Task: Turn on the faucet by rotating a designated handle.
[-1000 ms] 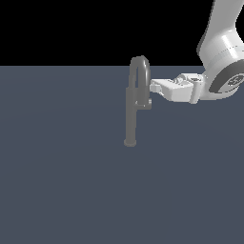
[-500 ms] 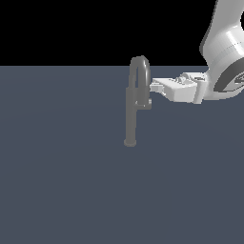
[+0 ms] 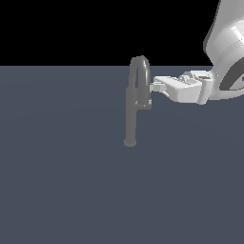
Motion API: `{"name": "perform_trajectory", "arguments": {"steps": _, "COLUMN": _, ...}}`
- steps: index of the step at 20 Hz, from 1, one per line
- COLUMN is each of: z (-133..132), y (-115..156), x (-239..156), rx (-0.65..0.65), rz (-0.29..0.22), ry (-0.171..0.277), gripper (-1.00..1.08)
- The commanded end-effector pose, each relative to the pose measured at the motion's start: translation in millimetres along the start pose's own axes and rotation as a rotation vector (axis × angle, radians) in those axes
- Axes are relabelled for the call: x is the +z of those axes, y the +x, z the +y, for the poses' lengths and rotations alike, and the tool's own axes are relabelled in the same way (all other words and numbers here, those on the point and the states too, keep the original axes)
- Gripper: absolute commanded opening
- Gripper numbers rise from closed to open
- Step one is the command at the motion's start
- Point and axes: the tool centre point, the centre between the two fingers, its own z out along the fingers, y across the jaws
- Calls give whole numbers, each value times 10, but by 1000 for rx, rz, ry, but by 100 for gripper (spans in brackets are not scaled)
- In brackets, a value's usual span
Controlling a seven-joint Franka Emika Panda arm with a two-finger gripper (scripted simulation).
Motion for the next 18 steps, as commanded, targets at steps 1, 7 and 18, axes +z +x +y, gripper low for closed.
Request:
{"name": "perform_trajectory", "arguments": {"steps": 1, "z": 131, "y": 74, "x": -2, "rx": 16, "rz": -7, "ry": -4, "gripper": -100}}
{"name": "perform_trajectory", "arguments": {"steps": 7, "z": 198, "y": 39, "x": 0, "rx": 0, "rz": -4, "ry": -6, "gripper": -100}}
{"name": "perform_trajectory", "arguments": {"steps": 18, "z": 383, "y": 301, "x": 0, "rx": -7, "rz": -6, "ry": -10, "gripper": -100}}
